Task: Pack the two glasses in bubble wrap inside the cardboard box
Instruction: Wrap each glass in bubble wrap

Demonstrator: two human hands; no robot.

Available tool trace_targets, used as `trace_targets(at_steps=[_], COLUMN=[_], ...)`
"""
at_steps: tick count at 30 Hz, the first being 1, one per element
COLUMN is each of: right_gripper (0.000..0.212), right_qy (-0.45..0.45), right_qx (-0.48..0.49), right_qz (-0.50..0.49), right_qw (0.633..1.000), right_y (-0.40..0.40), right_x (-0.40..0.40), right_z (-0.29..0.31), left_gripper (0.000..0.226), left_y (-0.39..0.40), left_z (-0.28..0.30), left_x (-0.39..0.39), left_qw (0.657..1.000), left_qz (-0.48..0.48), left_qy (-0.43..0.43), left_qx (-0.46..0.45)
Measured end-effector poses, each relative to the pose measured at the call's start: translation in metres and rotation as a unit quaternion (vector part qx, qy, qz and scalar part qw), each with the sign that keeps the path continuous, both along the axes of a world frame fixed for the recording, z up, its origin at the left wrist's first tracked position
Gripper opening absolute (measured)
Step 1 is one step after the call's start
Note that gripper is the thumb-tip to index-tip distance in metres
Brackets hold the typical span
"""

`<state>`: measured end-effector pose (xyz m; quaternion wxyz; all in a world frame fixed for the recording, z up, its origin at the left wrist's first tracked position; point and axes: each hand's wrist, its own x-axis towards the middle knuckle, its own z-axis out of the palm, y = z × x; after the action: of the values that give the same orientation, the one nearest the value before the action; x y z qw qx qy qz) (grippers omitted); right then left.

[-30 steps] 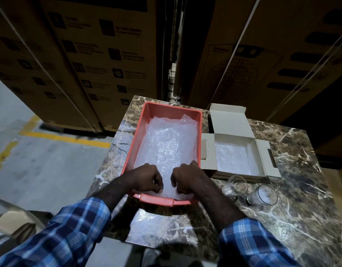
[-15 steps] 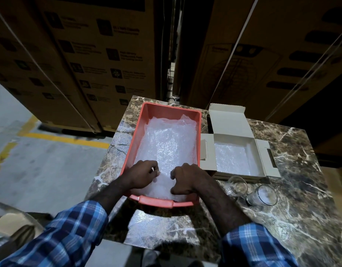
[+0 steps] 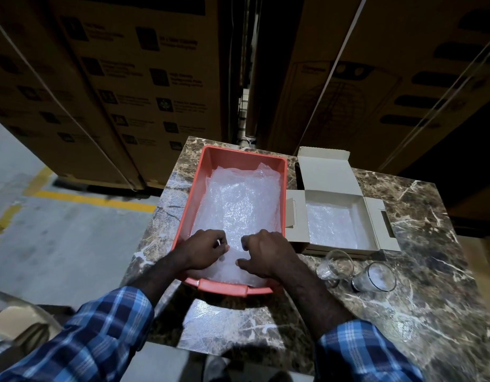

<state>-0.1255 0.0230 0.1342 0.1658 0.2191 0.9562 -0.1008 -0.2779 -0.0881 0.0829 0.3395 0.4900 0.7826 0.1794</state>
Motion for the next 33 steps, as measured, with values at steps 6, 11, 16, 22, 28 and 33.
trace_targets(at_steps=[6,11,16,22,28,33], right_gripper=[0.044,0.050,0.033,0.033,0.025,0.010], right_qy=[-0.008,-0.007,0.046,0.078,0.092,0.126], right_qx=[-0.012,0.015,0.031,0.046,0.057,0.063], right_qz=[0.005,0.001,0.009,0.017,0.037,0.044], right_qw=[1.000,1.000,0.998,0.996,0.993,0.989], right_y=[0.003,-0.002,-0.009,-0.014,-0.015,-0.014], right_x=[0.000,-0.003,-0.005,-0.001,0.007,0.009], right_z=[-0.001,-0.010,-0.016,-0.016,-0.016,-0.015], left_gripper=[0.021,0.020,0.020,0.021,0.024,0.014], left_y=[0.000,0.000,-0.001,-0.002,0.000,-0.001], left_z=[0.001,0.002,0.003,0.003,0.002,0.003], left_x=[0.001,0.001,0.001,0.002,0.001,0.001], left_qw=[1.000,1.000,1.000,1.000,1.000,1.000], left_qz=[-0.004,-0.004,-0.004,-0.002,0.004,-0.005], left_qy=[0.002,0.001,-0.004,-0.004,0.000,-0.012], left_qx=[0.001,0.000,0.006,0.009,0.014,0.026])
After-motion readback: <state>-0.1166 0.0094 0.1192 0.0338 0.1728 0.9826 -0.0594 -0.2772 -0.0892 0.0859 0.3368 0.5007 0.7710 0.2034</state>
